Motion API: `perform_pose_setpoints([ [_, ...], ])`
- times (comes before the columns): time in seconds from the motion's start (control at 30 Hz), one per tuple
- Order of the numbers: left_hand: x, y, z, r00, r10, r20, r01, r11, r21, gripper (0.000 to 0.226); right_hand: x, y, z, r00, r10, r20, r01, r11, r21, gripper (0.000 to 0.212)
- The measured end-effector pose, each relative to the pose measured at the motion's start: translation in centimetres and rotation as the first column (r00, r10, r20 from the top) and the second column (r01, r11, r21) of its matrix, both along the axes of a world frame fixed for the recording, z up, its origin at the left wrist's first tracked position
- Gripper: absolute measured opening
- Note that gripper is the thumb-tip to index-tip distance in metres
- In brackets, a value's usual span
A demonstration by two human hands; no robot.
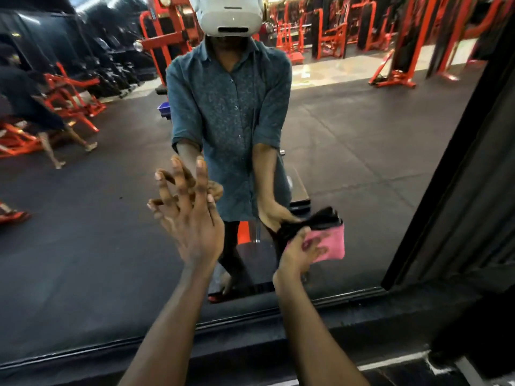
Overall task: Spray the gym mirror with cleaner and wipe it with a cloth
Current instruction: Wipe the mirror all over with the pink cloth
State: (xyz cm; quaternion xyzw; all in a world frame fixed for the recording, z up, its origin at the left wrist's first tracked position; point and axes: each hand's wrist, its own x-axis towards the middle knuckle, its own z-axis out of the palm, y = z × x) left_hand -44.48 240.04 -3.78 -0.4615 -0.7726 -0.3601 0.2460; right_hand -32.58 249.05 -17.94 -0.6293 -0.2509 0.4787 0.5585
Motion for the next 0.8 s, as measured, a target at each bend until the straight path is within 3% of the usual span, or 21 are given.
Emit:
perform_pose_setpoints([
  [0.07,-0.3,-0.6,0.3,1.0,-0.018,-0.01,0.017,0.999,-0.03,0.066,-1.4,-1.8,5.4,0.982,-0.08,0.174,0.029,0.961,0.276,0.089],
  [0.13,-1.0,-1.3,0.6,0.997,-0.077,-0.031,0.075,0.995,-0.06,0.063,-2.7,-2.8,9.1,0.949,-0.16,0.273,-0.001,0.861,0.509,0.071],
  [0.2,-2.1,-2.3,0.9,0.985,-0.159,-0.07,0.155,0.986,-0.069,0.06,-3.7,-3.4,11.2,0.892,-0.225,0.392,-0.049,0.814,0.579,0.06],
  [0.3,-4.2,-3.5,1.0,0.961,-0.255,-0.109,0.254,0.967,-0.027,0.056,-3.6,-3.8,10.6,0.839,-0.217,0.499,-0.057,0.877,0.477,0.064],
  [0.4,-6.0,-5.0,0.6,0.968,-0.249,-0.039,0.25,0.968,0.027,0.055,-1.9,-2.6,3.5,0.886,-0.078,0.457,-0.028,0.975,0.222,0.067],
  [0.47,-7.0,-6.0,-0.4,0.981,-0.195,0.023,0.195,0.981,-0.013,0.058,-1.0,-1.9,-2.5,0.992,0.077,0.103,-0.07,0.995,-0.067,0.058],
  [0.5,-7.5,-6.3,-0.8,0.985,-0.167,0.039,0.168,0.985,-0.048,0.06,-1.1,-2.1,-4.0,0.989,0.072,-0.133,-0.096,0.979,-0.182,0.054],
  [0.57,-8.5,-6.4,-1.4,0.991,-0.131,0.02,0.132,0.987,-0.094,0.062,-1.7,-2.8,-5.4,0.928,-0.023,-0.371,-0.069,0.97,-0.233,0.053],
  [0.67,-9.1,-6.1,-2.0,0.992,-0.127,-0.024,0.124,0.988,-0.091,0.06,-2.8,-3.0,-2.7,0.936,-0.104,-0.337,0.032,0.977,-0.211,0.054],
  [0.73,-9.1,-5.8,-2.4,0.991,-0.132,-0.03,0.13,0.989,-0.069,0.06,-3.3,-2.9,1.3,0.969,-0.215,-0.124,0.197,0.971,-0.138,0.063],
  [0.8,-9.2,-5.6,-2.7,0.99,-0.124,-0.064,0.12,0.991,-0.058,0.062,-4.1,-3.1,5.8,0.938,-0.319,0.138,0.288,0.935,0.206,0.071],
])
